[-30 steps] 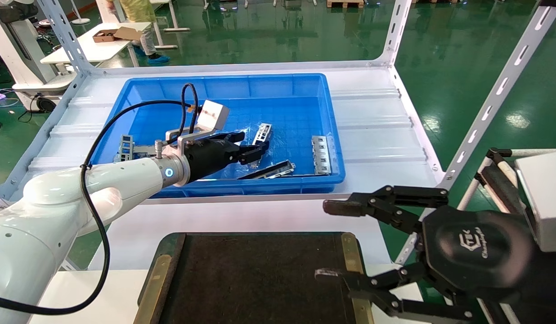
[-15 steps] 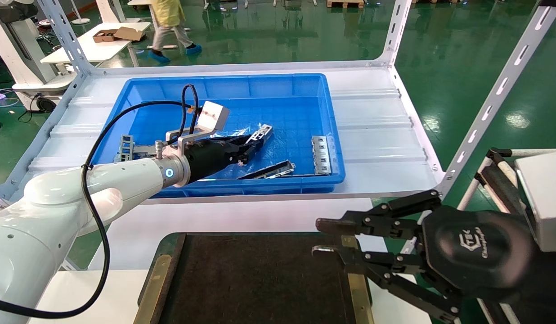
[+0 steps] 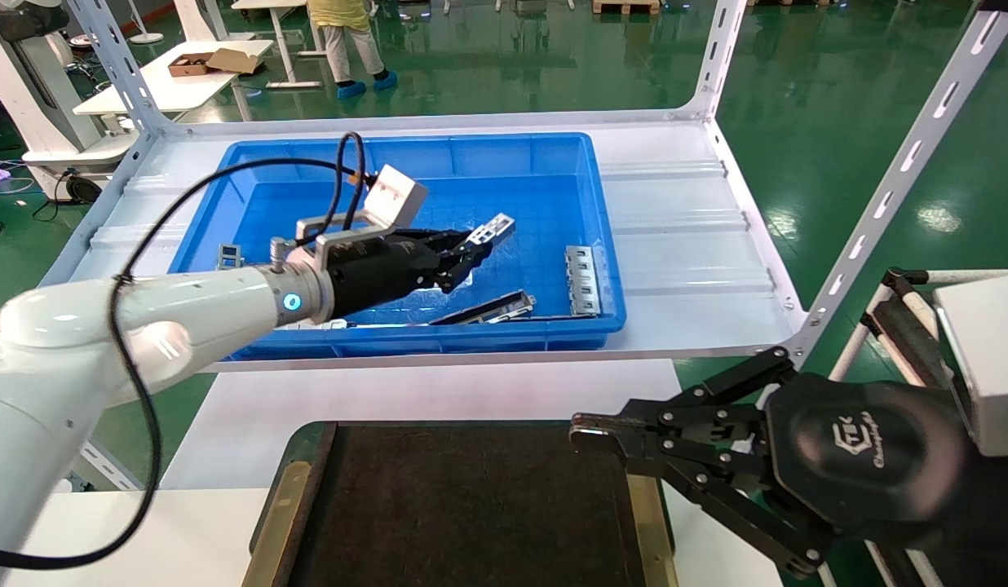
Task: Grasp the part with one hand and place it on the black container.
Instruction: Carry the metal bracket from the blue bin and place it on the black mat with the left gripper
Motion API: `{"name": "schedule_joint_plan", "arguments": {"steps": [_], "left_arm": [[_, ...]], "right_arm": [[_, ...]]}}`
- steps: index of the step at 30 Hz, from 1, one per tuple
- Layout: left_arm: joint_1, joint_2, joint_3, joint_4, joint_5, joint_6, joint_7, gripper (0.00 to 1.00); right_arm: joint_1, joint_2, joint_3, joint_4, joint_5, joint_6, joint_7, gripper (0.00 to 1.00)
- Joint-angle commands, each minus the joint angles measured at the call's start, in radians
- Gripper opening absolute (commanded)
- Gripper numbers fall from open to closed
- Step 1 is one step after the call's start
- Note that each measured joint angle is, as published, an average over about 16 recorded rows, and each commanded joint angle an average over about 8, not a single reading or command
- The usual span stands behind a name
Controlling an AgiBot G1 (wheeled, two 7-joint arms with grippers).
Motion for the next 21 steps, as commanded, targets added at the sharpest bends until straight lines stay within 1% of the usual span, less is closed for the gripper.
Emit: {"name": "schedule_joint_plan", "arguments": {"steps": [1,6,10,16,21], "left_arm": [[-0.007,-0.011,-0.004,0.001,-0.008,0.036,0.025,0.00],[-0.021,-0.050,-0.022,-0.016,-0.039,0.162,0.070,0.00],[-0.025,-0.077,-0.034,-0.036,-0.063,0.257,0.086,0.00],[-0.011,-0.118,-0.047,-0.096,-0.096,0.399,0.074,0.00],[0.041,-0.162,-0.051,-0.194,-0.118,0.493,0.047,0.00]], "right_arm": [[0.000,0.000,0.000,0.000,0.000,0.000,0.000,0.00],[0.000,0.000,0.000,0.000,0.000,0.000,0.000,0.00],[0.000,0.000,0.000,0.000,0.000,0.000,0.000,0.00],[0.000,0.000,-0.001,0.000,0.000,0.000,0.000,0.00],[0.000,0.000,-0.001,0.000,0.001,0.000,0.000,0.00]]}}
